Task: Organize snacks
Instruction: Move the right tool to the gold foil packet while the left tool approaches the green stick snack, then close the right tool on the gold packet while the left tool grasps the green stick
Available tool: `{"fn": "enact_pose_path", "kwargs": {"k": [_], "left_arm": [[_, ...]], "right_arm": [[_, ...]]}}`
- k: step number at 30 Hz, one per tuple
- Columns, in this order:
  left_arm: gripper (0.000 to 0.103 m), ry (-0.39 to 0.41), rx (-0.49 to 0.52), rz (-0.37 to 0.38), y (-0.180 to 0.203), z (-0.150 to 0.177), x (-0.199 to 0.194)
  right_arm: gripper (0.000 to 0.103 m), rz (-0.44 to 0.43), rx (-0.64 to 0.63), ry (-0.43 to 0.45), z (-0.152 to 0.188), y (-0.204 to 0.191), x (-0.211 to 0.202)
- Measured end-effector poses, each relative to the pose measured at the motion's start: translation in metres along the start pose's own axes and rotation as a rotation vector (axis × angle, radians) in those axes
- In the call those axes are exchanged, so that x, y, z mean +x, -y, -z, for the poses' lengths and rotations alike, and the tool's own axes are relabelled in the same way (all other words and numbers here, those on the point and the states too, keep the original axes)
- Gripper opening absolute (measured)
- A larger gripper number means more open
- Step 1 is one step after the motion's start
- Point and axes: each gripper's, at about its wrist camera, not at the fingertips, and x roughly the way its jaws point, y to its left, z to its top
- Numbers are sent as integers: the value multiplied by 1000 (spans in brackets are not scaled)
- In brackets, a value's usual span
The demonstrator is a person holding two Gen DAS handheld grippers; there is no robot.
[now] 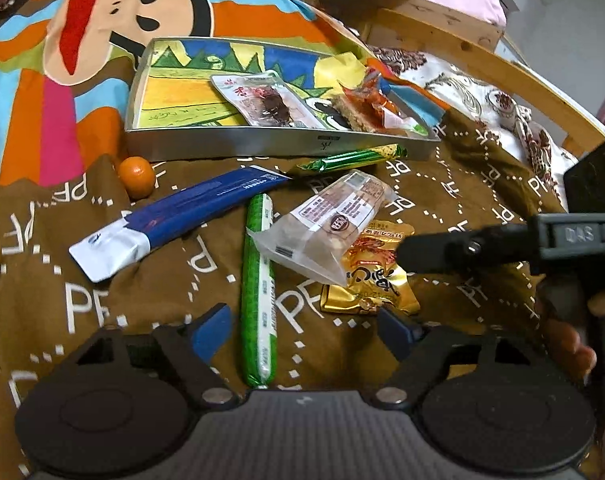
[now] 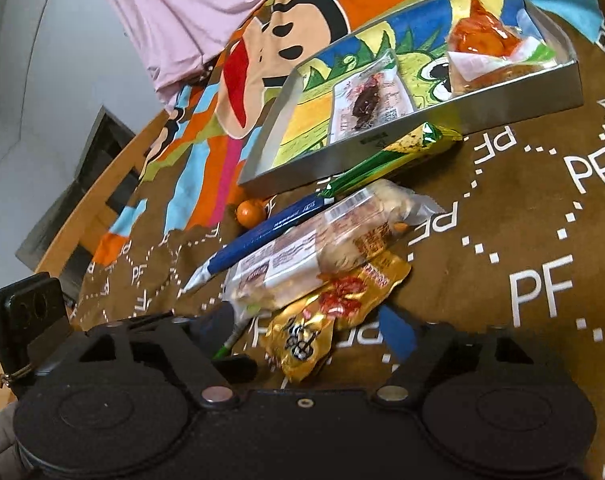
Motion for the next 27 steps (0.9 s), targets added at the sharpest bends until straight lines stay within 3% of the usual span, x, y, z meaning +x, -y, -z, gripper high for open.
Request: {"fn": "enact_pose_path", "kwargs": {"k": [4, 10, 13, 15, 16, 21, 27], "left_arm": [[62, -43, 0, 17, -9, -11, 4], [55, -119, 40, 13, -11, -24, 14], [45, -134, 40, -14, -11, -29, 19], [40, -140, 23, -31, -13, -32, 22], [39, -144, 12, -36, -12, -33, 23], [35, -150, 4, -103, -1, -31, 23], [21, -182, -93, -155, 6, -28, 15]], "right_arm": [[52, -6, 31, -4, -3, 6, 7], [55, -11, 35, -13, -4, 6, 15], [56, 1, 10, -13, -3, 0, 19], [50, 35, -21, -6, -1, -5, 20], [40, 60, -35, -2, 0, -8, 21], [37, 104, -34, 3, 3, -12, 20], [31, 119, 20, -43, 4, -13, 4]]}}
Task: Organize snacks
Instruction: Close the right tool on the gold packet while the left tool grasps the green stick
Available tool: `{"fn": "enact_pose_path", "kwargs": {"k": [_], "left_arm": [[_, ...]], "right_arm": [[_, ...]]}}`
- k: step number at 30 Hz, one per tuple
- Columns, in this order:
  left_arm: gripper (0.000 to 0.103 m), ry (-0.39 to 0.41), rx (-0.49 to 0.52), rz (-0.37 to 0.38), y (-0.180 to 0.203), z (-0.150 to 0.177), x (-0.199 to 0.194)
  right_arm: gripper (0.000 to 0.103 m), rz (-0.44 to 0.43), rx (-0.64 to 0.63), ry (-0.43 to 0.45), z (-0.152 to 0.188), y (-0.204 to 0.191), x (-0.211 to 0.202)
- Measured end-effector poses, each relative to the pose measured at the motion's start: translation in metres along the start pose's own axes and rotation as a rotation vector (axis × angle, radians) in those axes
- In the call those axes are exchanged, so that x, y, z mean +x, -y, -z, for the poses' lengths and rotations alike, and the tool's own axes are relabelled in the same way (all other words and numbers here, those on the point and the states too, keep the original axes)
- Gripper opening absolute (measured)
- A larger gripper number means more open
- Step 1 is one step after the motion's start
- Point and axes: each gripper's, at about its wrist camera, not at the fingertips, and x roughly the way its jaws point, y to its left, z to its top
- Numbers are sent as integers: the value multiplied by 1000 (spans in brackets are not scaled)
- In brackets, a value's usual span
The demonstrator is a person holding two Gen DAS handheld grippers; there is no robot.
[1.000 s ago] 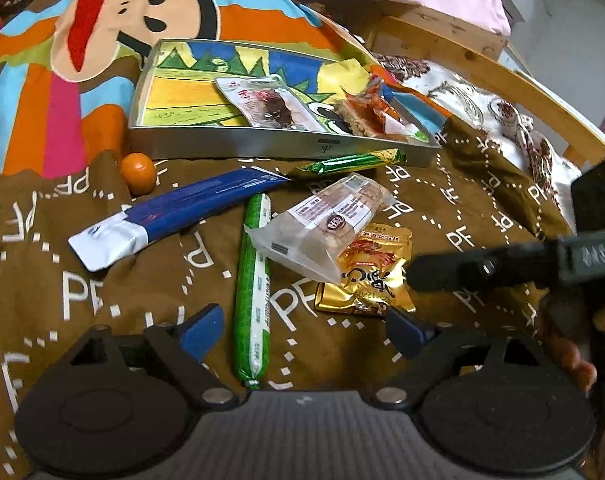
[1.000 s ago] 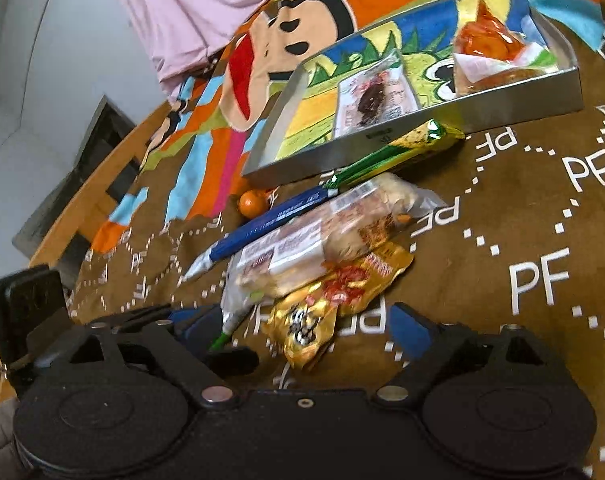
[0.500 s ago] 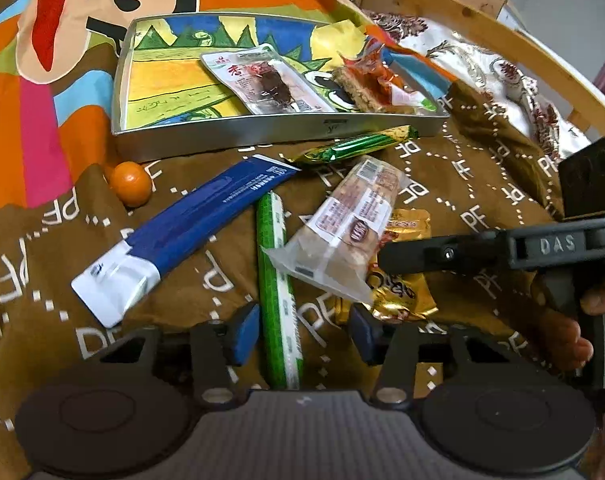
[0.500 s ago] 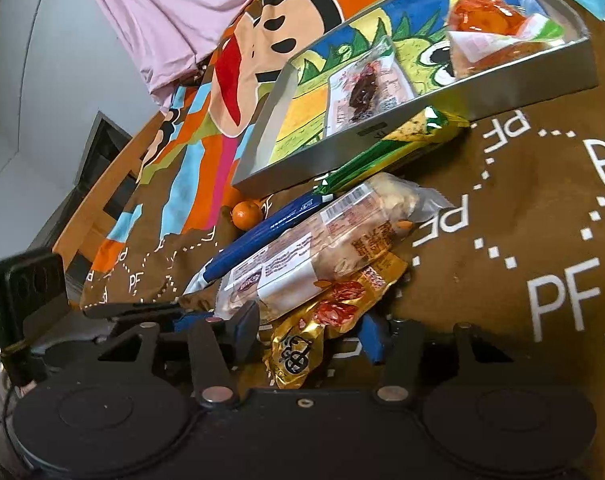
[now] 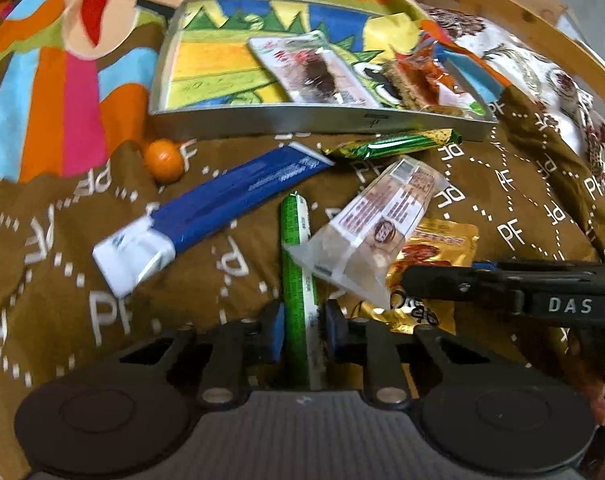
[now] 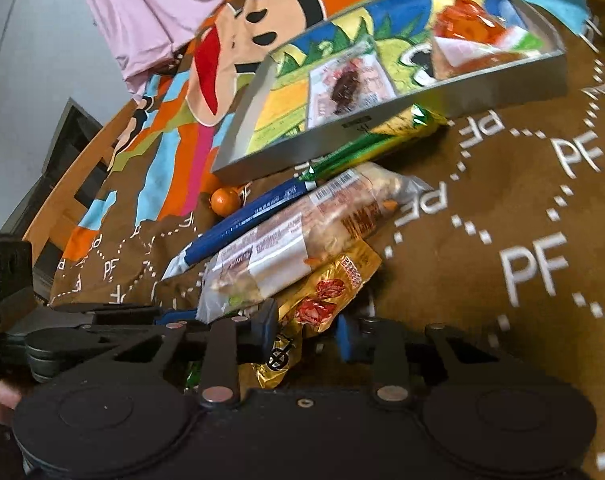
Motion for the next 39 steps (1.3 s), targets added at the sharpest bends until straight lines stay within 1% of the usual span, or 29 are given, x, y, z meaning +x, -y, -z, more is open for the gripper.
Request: {"fn": "enact_pose_path", "kwargs": {"k": [3, 6, 9, 12, 16, 19, 21, 22, 23, 24, 27, 30, 34, 36, 37, 39], "left_arm": [[21, -21, -15, 2, 3, 7, -5], [22, -19, -16, -3, 4, 11, -7], [22, -25, -39, -15, 5, 7, -3], [22, -24, -39, -27, 6, 0, 2], [22, -24, -50, -24, 3, -4, 7], [22, -15, -49, -23, 3, -2, 7], [21, -6, -39, -33, 5, 1, 6], [21, -5, -38, -39, 7, 2, 5], [21, -5, -43, -44, 8, 3, 4], [21, -7, -49, -50, 9, 5, 3], [20, -15, -56, -64, 13, 9, -1], [19, -20, -83, -68, 13, 15, -6], [19, -12, -108, -76, 16, 25, -15], [19, -3, -116, -79, 19, 31, -20], [19, 3, -119, -82, 21, 35, -22], [19, 15, -124, -87, 25, 40, -27]], "right_arm": [[30, 15, -1, -28, 6, 0, -15], [30, 21, -6, -33, 12, 0, -22], [31, 23, -9, -38, 12, 0, -19], [34, 14, -17, -42, 12, 0, -14], [35, -8, -13, -44, 13, 2, -6], [41, -15, -31, -45, 14, 0, -3], [49, -18, -72, -41, 17, -4, -2], [51, -19, -93, -38, 19, -8, -2], [51, -16, -111, -34, 20, -10, -1], [47, -4, -131, -28, 22, -13, -1], [44, 34, -193, -9, 27, -21, -2], [40, 72, -270, 7, 36, -32, -5], [34, 140, -429, 49, 52, -54, -14], [25, 155, -501, 66, 62, -63, -19], [20, 155, -529, 70, 67, -66, -21], [19, 174, -599, 77, 78, -75, -24]]}}
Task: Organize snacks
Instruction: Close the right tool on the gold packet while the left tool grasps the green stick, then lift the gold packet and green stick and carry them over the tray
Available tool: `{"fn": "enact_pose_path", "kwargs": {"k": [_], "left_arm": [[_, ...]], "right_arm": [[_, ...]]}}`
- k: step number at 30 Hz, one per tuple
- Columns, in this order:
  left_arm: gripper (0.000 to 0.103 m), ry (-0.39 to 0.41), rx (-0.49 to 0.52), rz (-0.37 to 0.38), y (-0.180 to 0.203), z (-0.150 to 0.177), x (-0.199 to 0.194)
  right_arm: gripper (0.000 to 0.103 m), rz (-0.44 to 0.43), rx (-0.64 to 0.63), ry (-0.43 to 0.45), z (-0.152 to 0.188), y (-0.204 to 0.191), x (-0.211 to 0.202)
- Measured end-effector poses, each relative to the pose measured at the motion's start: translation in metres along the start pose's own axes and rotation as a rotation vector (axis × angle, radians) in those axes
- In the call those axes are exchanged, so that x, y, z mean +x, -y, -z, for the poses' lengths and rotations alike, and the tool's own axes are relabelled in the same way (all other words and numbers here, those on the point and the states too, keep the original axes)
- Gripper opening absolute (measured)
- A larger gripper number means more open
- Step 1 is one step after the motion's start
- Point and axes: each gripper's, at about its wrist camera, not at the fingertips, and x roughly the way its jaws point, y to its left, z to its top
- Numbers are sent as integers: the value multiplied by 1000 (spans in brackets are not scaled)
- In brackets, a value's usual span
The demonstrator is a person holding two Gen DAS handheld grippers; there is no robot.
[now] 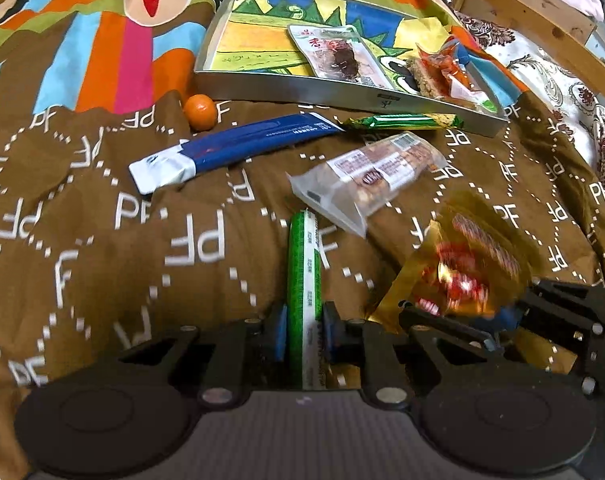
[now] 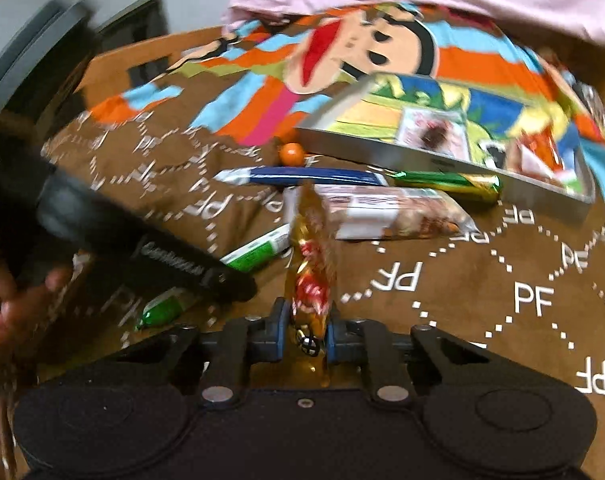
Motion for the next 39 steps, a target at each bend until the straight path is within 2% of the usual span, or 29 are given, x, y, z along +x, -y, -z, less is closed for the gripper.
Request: {"fn": "enact_pose_path", "kwargs": {"k": [3, 12, 18, 27, 31, 35, 39], "left_arm": [[19, 13, -7, -2, 3, 8, -7], [19, 16, -86, 22, 1, 19, -25], [19, 46, -124, 44, 6, 16, -39], [19, 82, -195, 102, 14, -6, -43], [19, 89, -278, 146, 11, -15, -46], [19, 142, -254, 155, 17, -29, -51], [19, 189, -269, 159, 20, -50, -49]], "right_arm": [[18, 32, -59, 19, 6, -11, -5], [18, 34, 17, 125, 4, 1, -34], [18, 59, 60, 171, 1, 11, -48], [19, 97, 152, 240, -12, 45, -61], [19, 114, 223, 264, -18, 68, -65], [19, 123, 284, 286, -28, 92, -64], [19, 134, 268, 294, -40, 108, -53]]}}
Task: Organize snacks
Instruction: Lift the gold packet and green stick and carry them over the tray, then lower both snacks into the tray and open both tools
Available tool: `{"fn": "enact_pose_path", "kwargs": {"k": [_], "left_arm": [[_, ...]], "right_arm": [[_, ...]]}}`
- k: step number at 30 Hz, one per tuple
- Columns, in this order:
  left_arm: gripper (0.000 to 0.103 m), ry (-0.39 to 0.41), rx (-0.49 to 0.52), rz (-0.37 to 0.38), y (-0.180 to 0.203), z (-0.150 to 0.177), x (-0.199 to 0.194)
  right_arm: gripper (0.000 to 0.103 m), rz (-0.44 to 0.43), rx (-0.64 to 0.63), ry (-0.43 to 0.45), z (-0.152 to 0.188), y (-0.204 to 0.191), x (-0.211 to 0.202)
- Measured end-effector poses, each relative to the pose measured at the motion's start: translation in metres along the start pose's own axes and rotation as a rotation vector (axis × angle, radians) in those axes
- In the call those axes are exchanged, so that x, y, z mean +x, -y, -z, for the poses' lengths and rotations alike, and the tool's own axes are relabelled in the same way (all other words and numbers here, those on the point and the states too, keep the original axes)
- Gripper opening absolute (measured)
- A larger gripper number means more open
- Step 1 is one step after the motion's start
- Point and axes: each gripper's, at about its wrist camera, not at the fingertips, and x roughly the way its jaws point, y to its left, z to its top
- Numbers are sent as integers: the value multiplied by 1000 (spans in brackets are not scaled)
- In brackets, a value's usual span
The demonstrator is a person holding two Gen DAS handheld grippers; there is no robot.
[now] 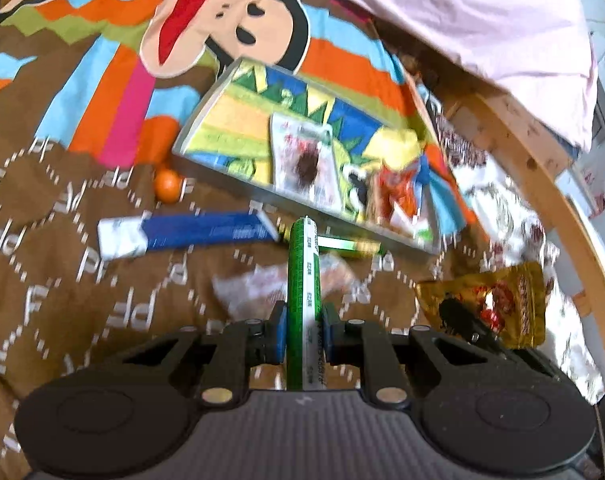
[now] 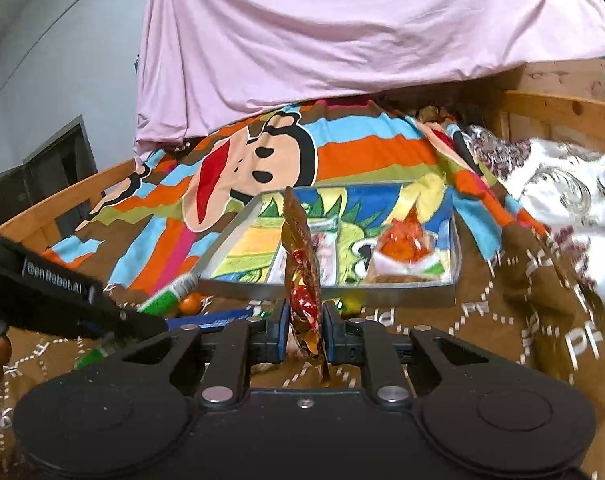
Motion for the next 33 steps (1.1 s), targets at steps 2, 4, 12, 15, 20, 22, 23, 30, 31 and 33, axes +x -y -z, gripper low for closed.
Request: {"fn": "enact_pose_path", "kwargs": {"k": [2, 4, 12, 15, 20, 22, 23, 30, 31, 33], "left_arm": [[19, 30, 6, 0, 5, -10, 6], [19, 57, 19, -8, 10, -20, 13], [19, 133, 56, -39, 23, -60, 51], [19, 156, 80, -52, 26, -73, 67], [19, 183, 105, -101, 26, -93, 100], [19, 182, 113, -117, 26, -101, 115], [19, 183, 118, -121, 26, -104, 121], [19, 167, 147, -150, 27, -119, 161], [19, 163, 152, -152, 27, -120, 164], [19, 159, 164, -157, 27, -120, 170]], "right_arm": [[19, -5, 11, -4, -3, 6, 15], [19, -16, 34, -5, -6, 11, 29], [19, -83, 68, 69, -30, 27, 80], [19, -101, 97, 72, -39, 36, 104], [19, -128, 150, 69, -41, 47, 140], [19, -129, 141, 66, -39, 47, 150], [19, -134, 139, 60, -38, 47, 156], [19, -154, 183, -10, -34, 51, 193], [19, -162, 202, -18, -34, 53, 197], [20, -163, 220, -33, -33, 53, 201]]}}
